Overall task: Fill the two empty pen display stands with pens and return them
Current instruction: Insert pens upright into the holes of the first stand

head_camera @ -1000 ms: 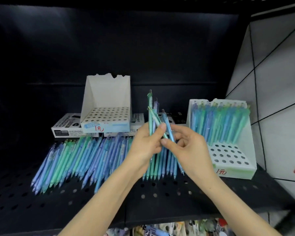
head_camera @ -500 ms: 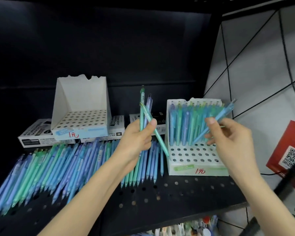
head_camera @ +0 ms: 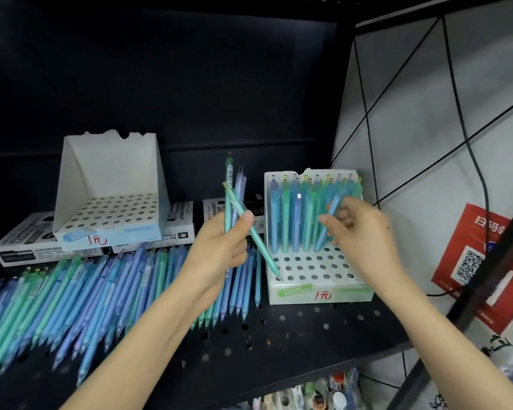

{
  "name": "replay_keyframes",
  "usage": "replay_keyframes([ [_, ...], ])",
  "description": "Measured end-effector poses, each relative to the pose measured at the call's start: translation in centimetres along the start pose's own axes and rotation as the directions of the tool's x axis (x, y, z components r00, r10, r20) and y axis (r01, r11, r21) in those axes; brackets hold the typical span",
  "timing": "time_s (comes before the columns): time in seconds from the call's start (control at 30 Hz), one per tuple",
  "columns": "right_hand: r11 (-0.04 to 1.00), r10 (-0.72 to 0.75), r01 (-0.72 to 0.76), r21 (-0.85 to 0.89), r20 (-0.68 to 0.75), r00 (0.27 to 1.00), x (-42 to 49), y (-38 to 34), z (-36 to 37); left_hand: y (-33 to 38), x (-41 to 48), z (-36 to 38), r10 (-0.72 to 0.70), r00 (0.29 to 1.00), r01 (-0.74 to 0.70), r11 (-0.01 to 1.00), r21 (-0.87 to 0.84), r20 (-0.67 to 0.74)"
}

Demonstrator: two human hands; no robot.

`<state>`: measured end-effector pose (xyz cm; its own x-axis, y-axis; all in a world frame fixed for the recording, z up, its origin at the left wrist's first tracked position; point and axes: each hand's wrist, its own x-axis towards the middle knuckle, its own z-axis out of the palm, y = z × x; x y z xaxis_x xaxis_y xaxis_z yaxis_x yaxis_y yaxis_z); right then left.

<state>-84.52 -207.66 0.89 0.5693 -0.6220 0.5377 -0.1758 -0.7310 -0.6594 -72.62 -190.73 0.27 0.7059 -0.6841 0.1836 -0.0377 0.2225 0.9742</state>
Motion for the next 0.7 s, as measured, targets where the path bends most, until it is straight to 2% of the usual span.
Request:
replay_keyframes([
  [0.1, 0.997, -0.042, 0.043, -0.06, 0.023, 0.999, 0.4, -0.2, 0.6, 0.0, 0.0, 0.2, 0.001, 1.0, -0.001, 1.0, 0.007, 0.014],
  [0.33, 0.995, 0.058, -0.047, -0.083, 0.134, 0.989, 0.4, -0.2, 0.7, 0.2, -0.1, 0.2, 0.002, 0.999, -0.003, 1.0, 0.024, 0.048],
  [0.4, 0.974, 0.027, -0.007, -0.226, 0.084, 0.996, 0.2, -0.7, 0.3, 0.3, -0.1, 0.1, -0.004, 0.998, 0.003, 1.0, 0.024, 0.055],
  [0.47, 0.93, -0.101, 0.069, -0.36, -0.069, 0.992, -0.4, -1.8, 0.0, 0.4, -0.2, 0.1, -0.004, 0.998, 0.003, 1.0, 0.025, 0.065],
  [0.5, 0.928, -0.17, 0.113, -0.355, -0.133, 0.976, -0.8, -2.7, -0.2, 0.4, -0.2, 0.0, 0.0, 0.997, -0.002, 1.0, 0.031, 0.072],
  [0.57, 0.963, -0.223, 0.194, -0.187, -0.152, 0.963, -1.4, -4.7, -0.3, 0.5, -0.3, 0.1, 0.017, 0.995, -0.022, 0.998, 0.053, 0.095],
  [0.63, 0.98, -0.196, 0.197, 0.026, -0.047, 0.979, -1.4, -6.4, -0.1, 0.7, -0.4, 0.3, 0.052, 0.991, -0.063, 0.994, 0.086, 0.126],
  [0.7, 0.981, -0.158, 0.151, 0.121, 0.051, 0.986, -1.0, -7.4, 0.5, 0.9, -0.6, 0.6, 0.088, 0.985, -0.107, 0.987, 0.122, 0.147],
])
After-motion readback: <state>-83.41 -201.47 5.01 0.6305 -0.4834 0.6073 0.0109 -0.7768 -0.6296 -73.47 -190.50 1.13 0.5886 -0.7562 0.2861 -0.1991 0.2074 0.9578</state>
